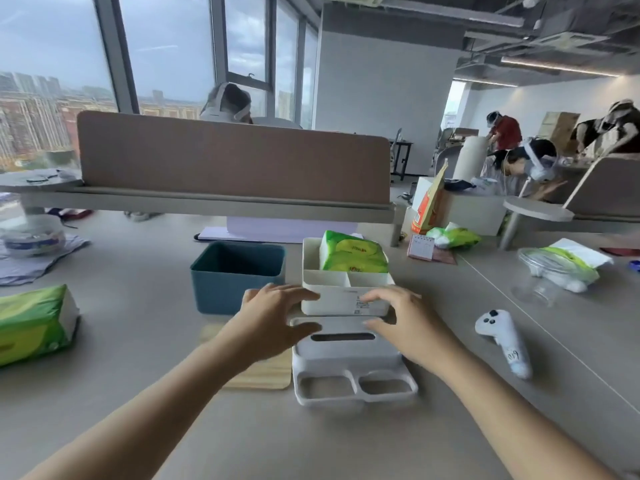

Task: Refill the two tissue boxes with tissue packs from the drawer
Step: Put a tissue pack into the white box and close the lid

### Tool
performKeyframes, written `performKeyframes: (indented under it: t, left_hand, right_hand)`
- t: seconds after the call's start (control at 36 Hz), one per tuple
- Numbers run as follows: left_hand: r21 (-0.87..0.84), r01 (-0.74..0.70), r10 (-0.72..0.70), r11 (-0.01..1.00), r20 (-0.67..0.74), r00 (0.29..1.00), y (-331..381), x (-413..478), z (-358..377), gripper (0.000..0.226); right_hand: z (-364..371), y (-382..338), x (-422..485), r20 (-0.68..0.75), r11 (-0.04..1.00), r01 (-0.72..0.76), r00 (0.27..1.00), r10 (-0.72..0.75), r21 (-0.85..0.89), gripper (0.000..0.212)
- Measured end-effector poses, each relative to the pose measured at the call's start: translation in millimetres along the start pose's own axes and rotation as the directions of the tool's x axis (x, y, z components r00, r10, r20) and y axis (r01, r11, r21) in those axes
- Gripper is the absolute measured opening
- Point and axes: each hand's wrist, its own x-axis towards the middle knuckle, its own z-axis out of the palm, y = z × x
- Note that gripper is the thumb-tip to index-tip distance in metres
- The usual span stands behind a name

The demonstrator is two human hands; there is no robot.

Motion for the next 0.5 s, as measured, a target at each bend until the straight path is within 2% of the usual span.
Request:
performKeyframes:
  t: [0.25,0.42,0.5]
  left_hand:
    - [-0.048,0.054,-0.046,0.997,0.150,0.988,-14.4,-41.3,32.5,0.055]
    - [-0.030,0.005,-0.001,1.000,0.149,0.989,-9.3,-36.1,45.3,0.050]
    - [-0.034,0.002,0.003,0.999,0.151,0.989,-5.6,-30.2,48.2,0.052]
  right_hand:
    - [24.5,24.0,-48.8,0.194,0.997,-0.070,0.978,0.075,-0.034,0.040]
    - [25.7,30.3,-51.8,0.163,0.996,-0.074,0.983,0.083,-0.058,0.035]
    - [24.6,28.6,-48.4,0.175,0.992,-0.095,0.979,0.108,-0.085,0.041]
